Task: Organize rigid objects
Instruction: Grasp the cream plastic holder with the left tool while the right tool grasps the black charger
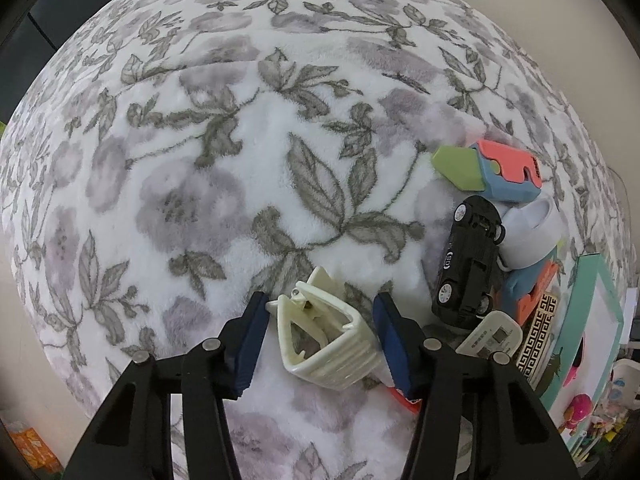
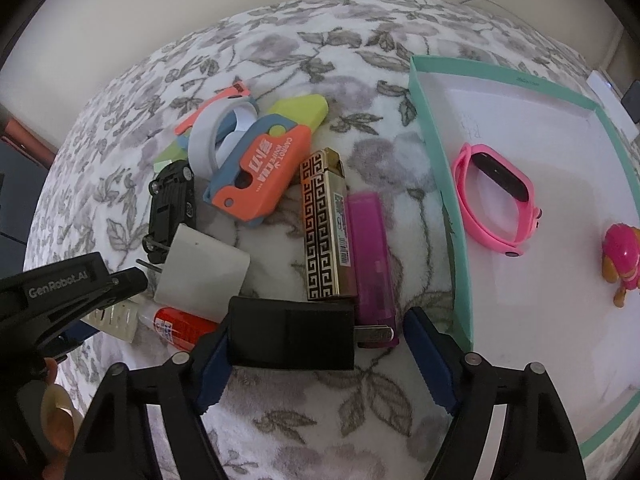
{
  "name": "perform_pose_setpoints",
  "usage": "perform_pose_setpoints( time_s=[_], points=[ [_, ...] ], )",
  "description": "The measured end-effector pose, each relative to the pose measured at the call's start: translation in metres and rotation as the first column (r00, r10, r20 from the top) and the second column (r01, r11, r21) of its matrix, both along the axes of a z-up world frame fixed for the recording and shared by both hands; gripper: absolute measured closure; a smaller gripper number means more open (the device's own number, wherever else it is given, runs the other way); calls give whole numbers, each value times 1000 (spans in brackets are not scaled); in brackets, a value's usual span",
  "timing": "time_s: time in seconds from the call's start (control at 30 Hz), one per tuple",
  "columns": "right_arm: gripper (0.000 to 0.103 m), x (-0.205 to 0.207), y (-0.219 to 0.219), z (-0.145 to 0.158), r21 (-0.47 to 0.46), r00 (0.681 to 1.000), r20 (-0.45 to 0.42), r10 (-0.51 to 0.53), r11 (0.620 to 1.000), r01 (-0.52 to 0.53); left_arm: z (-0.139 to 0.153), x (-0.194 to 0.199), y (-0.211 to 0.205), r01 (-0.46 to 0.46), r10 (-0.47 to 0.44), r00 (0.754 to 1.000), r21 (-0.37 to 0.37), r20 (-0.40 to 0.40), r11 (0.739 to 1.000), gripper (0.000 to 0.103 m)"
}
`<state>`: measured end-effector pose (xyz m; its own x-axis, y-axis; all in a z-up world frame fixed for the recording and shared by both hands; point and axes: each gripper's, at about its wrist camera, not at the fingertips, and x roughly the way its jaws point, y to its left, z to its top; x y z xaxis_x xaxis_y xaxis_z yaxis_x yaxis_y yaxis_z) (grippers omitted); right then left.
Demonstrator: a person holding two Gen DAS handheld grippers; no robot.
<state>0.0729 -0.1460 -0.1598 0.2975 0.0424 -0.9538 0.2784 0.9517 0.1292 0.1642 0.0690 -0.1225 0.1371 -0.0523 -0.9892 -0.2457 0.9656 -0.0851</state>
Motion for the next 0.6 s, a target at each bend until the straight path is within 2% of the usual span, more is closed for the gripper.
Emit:
perform_pose_setpoints(
  time_s=[0.13,0.3,0.37,0.47,0.6],
  points=[
    [27,0,2,0,-14,1000,-2,-1,1000,1,-3,2,0,0,0,1000,8,1,1000,48],
    [28,-2,0,1,-7,1000,-2,2,1000,-2,-4,3,-1,2,-2,1000,15,7,1000,49],
    [28,-2,-1,1,-7,1000,-2,2,1000,-2,-4,4,0,-6,6,1000,16,10,1000,53],
    [28,-3,-3,2,1,1000,-1,1,1000,-1,-4,4,5,-20,19,1000,32,13,999,64],
    [28,-3,-3,2,1,1000,-2,1,1000,-1,-4,4,8,-27,27,1000,29,16,999,65]
  ],
)
